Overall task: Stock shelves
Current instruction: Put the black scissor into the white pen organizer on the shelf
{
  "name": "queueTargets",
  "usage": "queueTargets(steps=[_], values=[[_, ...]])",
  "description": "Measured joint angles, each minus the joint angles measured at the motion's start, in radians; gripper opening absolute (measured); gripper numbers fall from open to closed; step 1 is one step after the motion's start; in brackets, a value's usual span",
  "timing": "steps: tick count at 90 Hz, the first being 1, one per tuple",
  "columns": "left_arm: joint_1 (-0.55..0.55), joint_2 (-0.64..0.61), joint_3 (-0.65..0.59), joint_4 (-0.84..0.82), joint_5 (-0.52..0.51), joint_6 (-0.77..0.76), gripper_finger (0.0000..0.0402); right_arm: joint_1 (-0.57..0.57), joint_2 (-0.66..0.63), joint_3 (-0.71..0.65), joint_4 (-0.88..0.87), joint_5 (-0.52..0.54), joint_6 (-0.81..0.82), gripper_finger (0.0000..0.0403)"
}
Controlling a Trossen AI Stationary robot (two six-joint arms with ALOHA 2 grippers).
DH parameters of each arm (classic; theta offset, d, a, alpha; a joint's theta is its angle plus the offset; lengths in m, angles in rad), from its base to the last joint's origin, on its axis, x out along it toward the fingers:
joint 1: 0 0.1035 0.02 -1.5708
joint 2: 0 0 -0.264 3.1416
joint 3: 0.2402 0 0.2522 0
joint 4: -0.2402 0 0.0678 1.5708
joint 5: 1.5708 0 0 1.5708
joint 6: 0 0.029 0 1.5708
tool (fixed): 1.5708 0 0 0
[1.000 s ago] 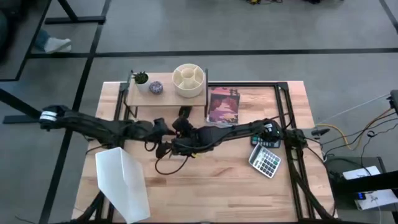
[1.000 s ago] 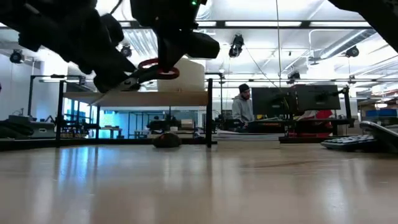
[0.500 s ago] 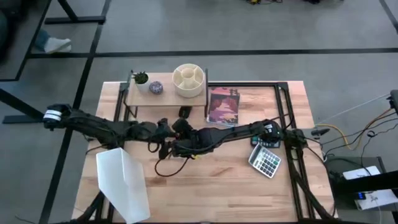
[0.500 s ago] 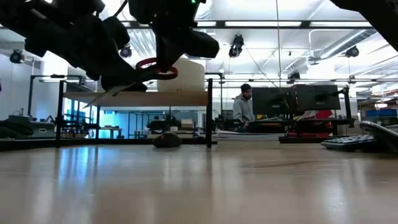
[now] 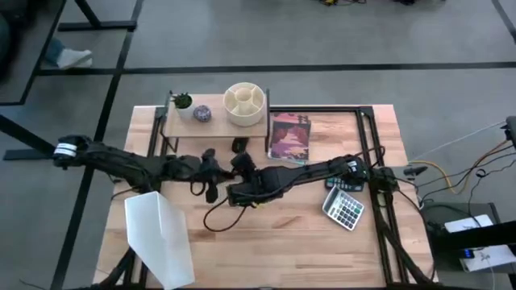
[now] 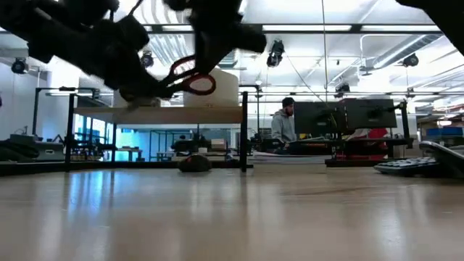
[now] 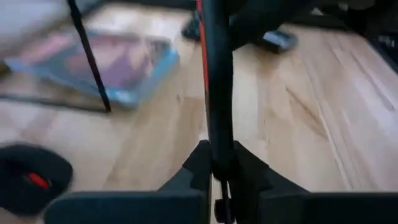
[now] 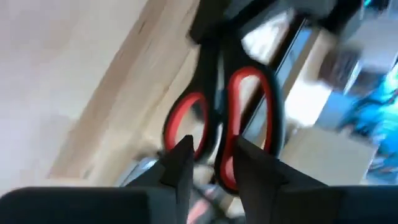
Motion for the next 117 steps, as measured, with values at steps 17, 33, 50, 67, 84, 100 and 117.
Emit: queueTargets(steps=[17, 33, 50, 67, 84, 100, 117], values=[[-0.004, -0.089, -0.004, -0.022, 0.032, 0.063, 0.0006, -0.048, -0.126, -0.002, -0.104, -0.235, 0.263, 0.0108], [-0.002, -0.158, -0.004, -0.034, 0.024, 0.083, 0.0006, -0.056, -0.190, -0.012, -0.142, -0.270, 0.329, 0.0109], [-0.002, -0.228, -0.004, -0.037, 0.027, 0.108, 0.0005, -0.062, -0.250, -0.020, -0.149, -0.300, 0.387, 0.0124], [-0.006, -0.322, -0.005, 0.011, 0.160, 0.145, 0.0004, -0.048, -0.281, -0.126, -0.061, -0.324, 0.389, 0.0144], [-0.009, -0.379, -0.007, 0.081, 0.268, 0.180, 0.0004, -0.035, -0.331, -0.398, 0.295, -0.417, 0.283, 0.0127], [-0.009, -0.393, -0.007, 0.116, 0.280, 0.200, 0.0004, -0.041, -0.338, -0.597, 0.801, -0.478, 0.211, 0.0082], [-0.009, -0.406, -0.009, 0.145, 0.300, 0.266, 0.0004, -0.040, -0.335, -0.691, 1.148, -0.471, 0.151, 0.0028]])
